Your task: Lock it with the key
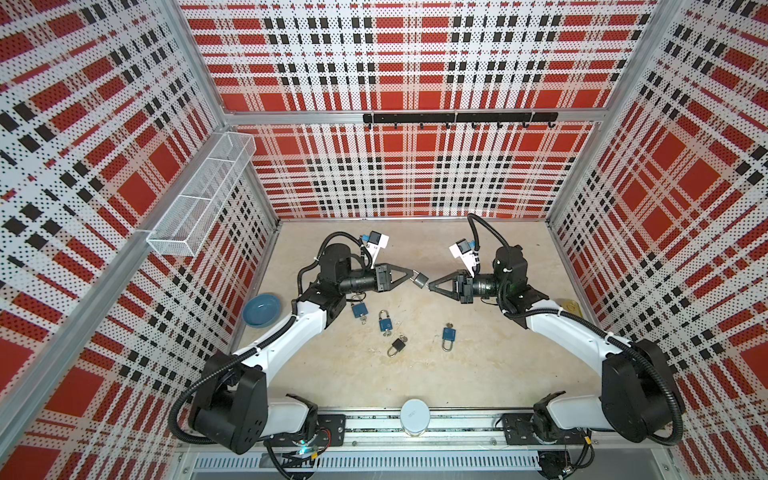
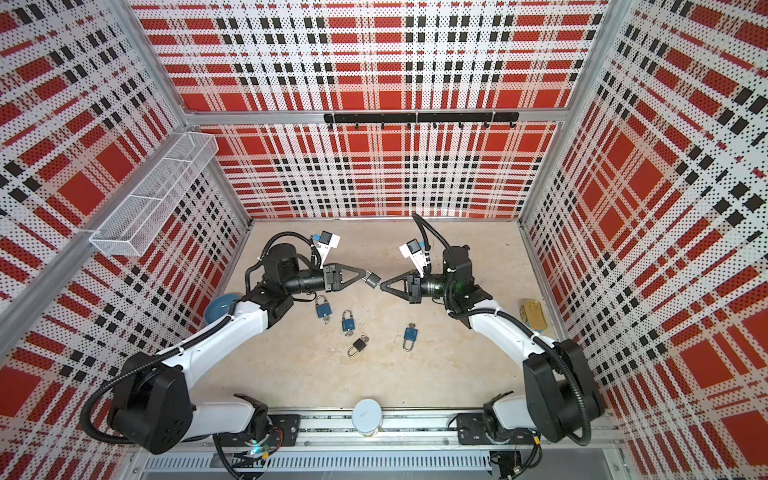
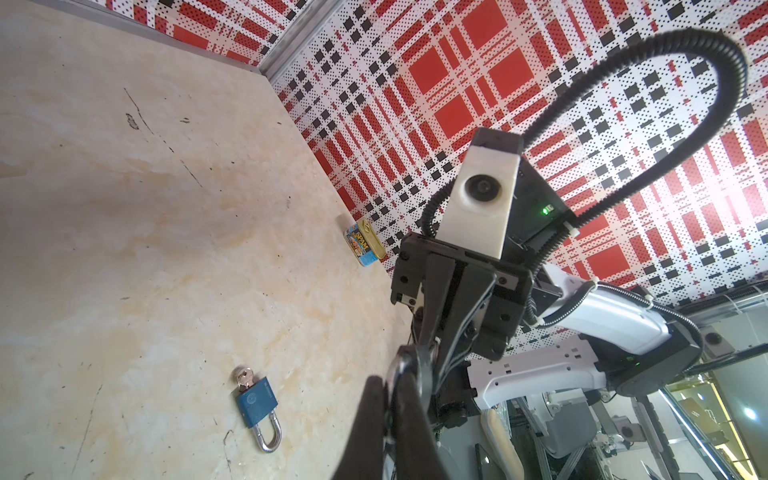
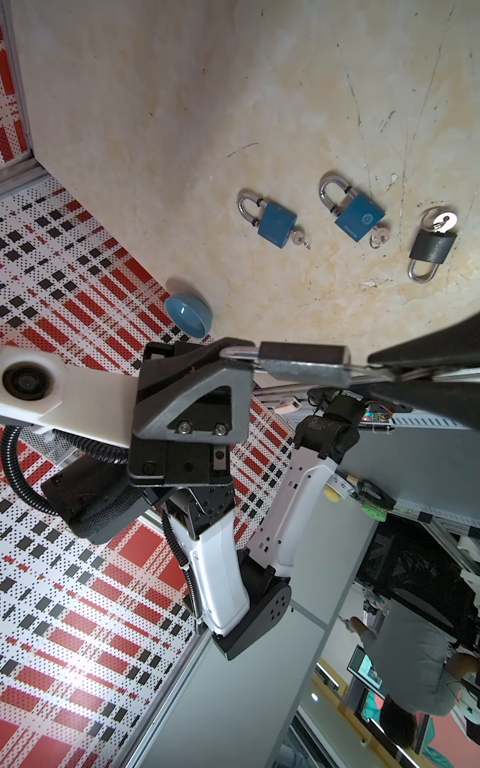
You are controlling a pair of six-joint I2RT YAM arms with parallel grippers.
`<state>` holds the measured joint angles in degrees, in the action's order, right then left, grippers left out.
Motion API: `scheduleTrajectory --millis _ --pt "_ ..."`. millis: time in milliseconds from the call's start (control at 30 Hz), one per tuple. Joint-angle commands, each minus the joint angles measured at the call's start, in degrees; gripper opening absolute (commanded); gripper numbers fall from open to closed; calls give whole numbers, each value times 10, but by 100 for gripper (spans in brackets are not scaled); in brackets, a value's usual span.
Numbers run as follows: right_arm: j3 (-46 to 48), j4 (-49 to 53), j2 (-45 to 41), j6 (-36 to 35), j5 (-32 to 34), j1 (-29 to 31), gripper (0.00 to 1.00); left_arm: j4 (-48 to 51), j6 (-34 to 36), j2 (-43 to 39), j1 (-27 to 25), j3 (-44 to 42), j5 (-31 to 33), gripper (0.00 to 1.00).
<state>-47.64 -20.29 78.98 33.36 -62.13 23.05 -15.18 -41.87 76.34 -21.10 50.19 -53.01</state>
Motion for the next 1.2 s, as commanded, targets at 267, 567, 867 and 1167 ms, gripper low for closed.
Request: scheduleTrajectory --millis 267,567,867,1167 --pt "23 0 -20 18 9 -30 0 -22 12 -30 31 20 -6 0" --pt "83 19 -66 14 23 -76 0 -22 13 -18 33 29 -14 0" --pt "114 62 -125 7 81 -138 0 4 43 50 5 53 -19 0" --pt "115 81 -143 9 112 -156 0 26 70 243 -73 128 -15 0"
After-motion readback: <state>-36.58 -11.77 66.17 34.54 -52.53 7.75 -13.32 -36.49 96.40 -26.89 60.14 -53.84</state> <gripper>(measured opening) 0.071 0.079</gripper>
